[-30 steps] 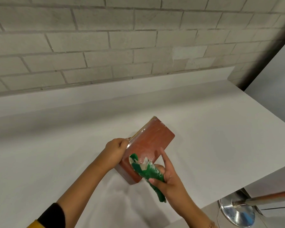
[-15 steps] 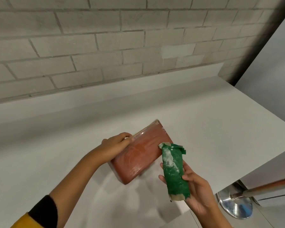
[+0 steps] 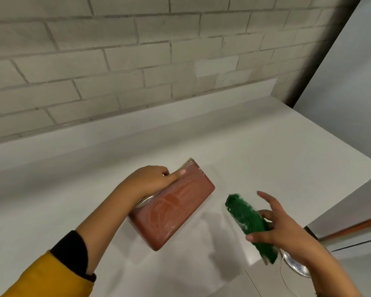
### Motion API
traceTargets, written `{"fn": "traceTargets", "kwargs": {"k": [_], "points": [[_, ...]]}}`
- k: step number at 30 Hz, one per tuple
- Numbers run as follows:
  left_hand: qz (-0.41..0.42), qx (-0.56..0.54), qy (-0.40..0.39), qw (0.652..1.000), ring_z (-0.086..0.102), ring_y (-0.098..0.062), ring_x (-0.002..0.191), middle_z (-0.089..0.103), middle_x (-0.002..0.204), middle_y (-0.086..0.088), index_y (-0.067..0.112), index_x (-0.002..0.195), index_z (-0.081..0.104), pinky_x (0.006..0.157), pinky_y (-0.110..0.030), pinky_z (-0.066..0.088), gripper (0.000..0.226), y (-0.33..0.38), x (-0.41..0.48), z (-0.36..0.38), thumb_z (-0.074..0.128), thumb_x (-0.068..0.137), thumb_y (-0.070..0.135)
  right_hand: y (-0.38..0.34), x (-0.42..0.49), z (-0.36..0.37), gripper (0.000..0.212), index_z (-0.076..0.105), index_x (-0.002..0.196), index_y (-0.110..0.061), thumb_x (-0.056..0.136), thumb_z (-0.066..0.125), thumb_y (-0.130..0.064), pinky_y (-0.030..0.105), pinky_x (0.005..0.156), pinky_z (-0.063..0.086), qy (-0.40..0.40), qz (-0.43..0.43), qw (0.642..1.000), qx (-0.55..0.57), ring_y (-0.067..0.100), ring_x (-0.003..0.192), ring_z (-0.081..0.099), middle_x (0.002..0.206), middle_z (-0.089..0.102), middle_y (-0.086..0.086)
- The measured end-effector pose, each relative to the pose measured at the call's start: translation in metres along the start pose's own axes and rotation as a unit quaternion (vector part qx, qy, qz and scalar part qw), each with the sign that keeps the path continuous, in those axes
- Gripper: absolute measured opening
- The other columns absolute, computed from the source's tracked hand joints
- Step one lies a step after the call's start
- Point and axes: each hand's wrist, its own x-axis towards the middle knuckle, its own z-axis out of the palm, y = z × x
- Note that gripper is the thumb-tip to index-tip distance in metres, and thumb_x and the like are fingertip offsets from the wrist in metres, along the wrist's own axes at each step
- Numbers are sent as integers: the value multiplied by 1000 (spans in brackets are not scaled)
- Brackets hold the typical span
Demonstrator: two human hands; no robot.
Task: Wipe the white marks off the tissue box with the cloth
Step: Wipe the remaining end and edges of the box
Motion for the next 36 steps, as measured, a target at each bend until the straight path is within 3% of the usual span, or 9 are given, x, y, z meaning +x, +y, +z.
{"fn": "traceTargets", "kwargs": {"k": [2,6,12,15,19,24,29,31,36], "points": [[-10,16,-10,1000,57,-7,81,62,87,13,27,97,65,62,-27,41,90,3,7,-1,21,58,95,-1,4,-2,91,35,121,-39,56,89,-6,43,70,59,67,-3,998,1,27,81,70,102,68,7],[-39,22,-53,998,63,-12,75,67,84,4,20,83,64,62,-28,47,70,11,19,5,43,62,84,-2,13,4,57,49,92,-29,56,90,-12,22,34,44,200,-54,978,23,20,55,66,90,71,9],[-28,-3,-64,998,61,-19,90,65,103,-2,17,101,62,78,-32,47,77,17,27,15,28,77,82,-6,12,1,21,68,68,-23,62,86,-13,16,36,45,276,-124,950,72,7,45,57,66,66,6],[-9,-11,-59,998,59,-17,86,63,95,0,21,91,59,73,-30,44,64,18,24,16,28,82,76,-9,8,-2,21,71,65,-30,64,85,-14,14,35,43,288,-147,945,47,2,42,51,57,61,3],[21,-79,-48,996,61,-9,83,64,89,9,32,84,60,70,-26,43,50,9,11,7,36,80,76,-15,4,-1,21,73,64,-37,65,82,-18,16,33,43,285,-177,941,48,2,48,58,61,68,-12],[97,-237,-84,963,66,2,89,70,97,18,50,96,64,80,-22,51,39,-11,-21,-12,46,71,74,-27,9,-3,29,60,69,-23,56,85,-19,19,32,42,266,-170,940,132,9,44,60,56,67,-1],[161,-325,-110,925,64,-20,109,64,120,-9,33,114,65,97,-38,49,70,-33,-38,-9,59,61,79,-42,8,-3,25,60,63,-17,62,79,-2,17,34,43,154,-165,954,197,19,44,65,54,69,5],[182,-342,-104,916,61,-24,114,60,124,-15,30,116,65,100,-42,46,70,-38,-42,-7,61,64,76,-49,5,-2,19,67,65,-15,62,78,0,22,42,52,116,-170,964,169,22,52,68,61,72,8],[196,-352,-96,910,55,-12,121,58,125,10,32,126,59,100,-28,44,71,-51,-48,-3,66,66,70,-59,1,8,23,68,72,-15,78,70,7,18,47,51,131,-218,967,23,11,56,64,67,71,-2]]}}
